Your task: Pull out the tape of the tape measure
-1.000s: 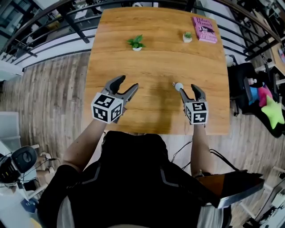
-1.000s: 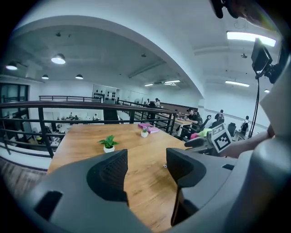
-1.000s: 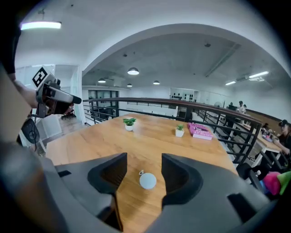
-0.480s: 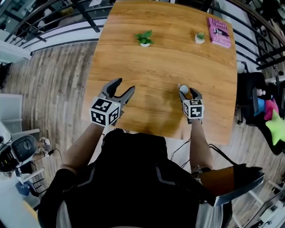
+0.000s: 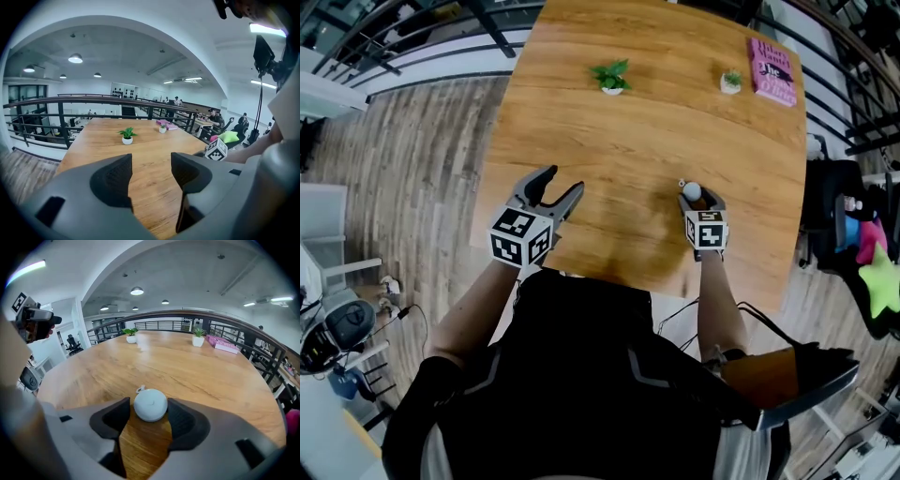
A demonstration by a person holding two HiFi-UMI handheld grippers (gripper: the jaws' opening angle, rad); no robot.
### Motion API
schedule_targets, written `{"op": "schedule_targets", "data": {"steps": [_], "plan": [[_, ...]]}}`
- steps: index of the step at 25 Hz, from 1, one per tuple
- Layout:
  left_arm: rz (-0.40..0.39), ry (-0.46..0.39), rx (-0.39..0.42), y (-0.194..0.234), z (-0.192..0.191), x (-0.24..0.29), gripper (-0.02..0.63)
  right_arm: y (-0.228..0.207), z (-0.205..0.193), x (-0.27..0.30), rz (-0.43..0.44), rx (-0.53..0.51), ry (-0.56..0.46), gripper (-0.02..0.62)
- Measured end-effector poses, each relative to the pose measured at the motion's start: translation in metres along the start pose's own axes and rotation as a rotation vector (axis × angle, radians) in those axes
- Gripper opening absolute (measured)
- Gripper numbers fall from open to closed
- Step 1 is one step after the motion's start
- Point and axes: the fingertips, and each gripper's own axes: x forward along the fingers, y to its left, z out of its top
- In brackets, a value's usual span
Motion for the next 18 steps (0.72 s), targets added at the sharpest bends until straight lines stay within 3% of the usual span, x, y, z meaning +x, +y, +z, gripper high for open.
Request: {"op": "schedule_targets", "data": {"steps": [4,10,18], "plan": [[-0.004,-0.009,0.003,0.002,0.002,-0.003,0.276,-0.004,-0.002,-0.002,-0.016,0.024,-0.003,0.224],[-0.012,-0.018,0.014,0.011,0.008,-0.011,0.276,0.004,0.007,-0.007,-0.022,0.044,-0.003,0.224],[-0.102,-0.054,0.074,0.019,0.022,-0.024,0.262,0.052,0.072,-0.055,0.068,0.039,-0.119,0.222]]}}
